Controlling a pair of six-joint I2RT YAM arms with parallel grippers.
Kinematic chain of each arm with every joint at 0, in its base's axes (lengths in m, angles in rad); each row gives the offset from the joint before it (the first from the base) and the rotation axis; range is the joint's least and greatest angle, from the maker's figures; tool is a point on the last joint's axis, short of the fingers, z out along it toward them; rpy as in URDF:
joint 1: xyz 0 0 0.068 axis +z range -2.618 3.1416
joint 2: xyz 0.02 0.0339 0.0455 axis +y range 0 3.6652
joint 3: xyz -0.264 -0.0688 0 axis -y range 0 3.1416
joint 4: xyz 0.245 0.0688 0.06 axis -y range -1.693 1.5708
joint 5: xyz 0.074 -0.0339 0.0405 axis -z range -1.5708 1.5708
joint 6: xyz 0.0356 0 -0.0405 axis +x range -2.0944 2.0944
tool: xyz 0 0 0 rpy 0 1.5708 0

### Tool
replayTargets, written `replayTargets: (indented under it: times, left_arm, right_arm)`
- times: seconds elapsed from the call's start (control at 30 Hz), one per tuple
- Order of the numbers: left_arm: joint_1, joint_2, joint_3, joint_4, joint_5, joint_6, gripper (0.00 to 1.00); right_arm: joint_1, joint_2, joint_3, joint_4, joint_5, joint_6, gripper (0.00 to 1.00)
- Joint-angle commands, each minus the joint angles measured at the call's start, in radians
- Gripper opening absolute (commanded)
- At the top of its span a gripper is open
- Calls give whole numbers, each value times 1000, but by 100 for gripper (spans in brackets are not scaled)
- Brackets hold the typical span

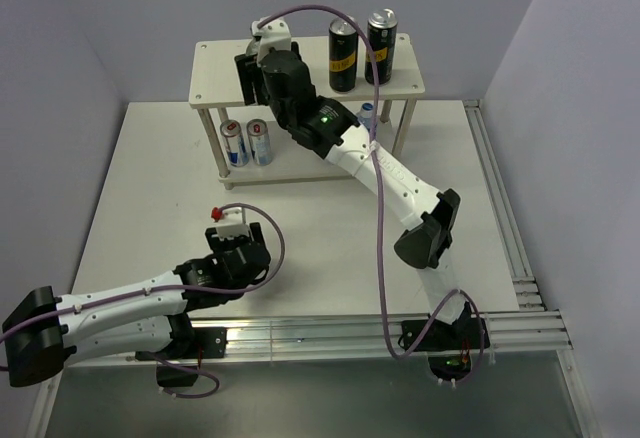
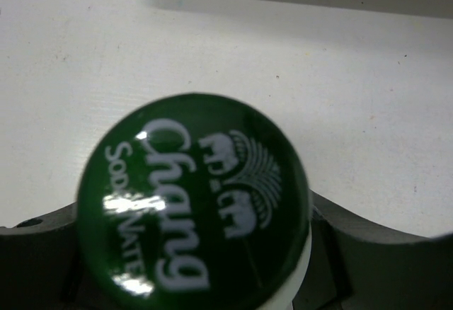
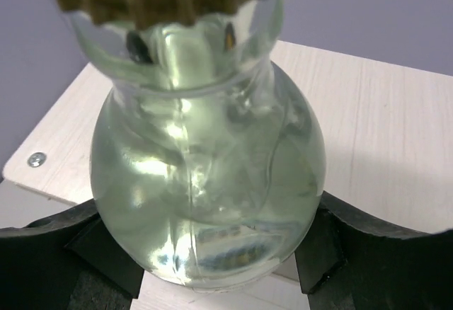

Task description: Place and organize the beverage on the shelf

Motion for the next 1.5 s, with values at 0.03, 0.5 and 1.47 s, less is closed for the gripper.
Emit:
replayTargets:
  times: [0.03,0.5,1.47]
  left_arm:
    - [1,-55,15,115,-36,2,0]
    - [1,-58,9,119,-32,1,0]
    - [1,-53,103,50,-64,24,0]
  right_arm:
    - [-15,-43,86,118,0,-52,0]
    - [-32,-43,-120,290,72,-62,0]
    - [54,-402,-621,378,92,67,100]
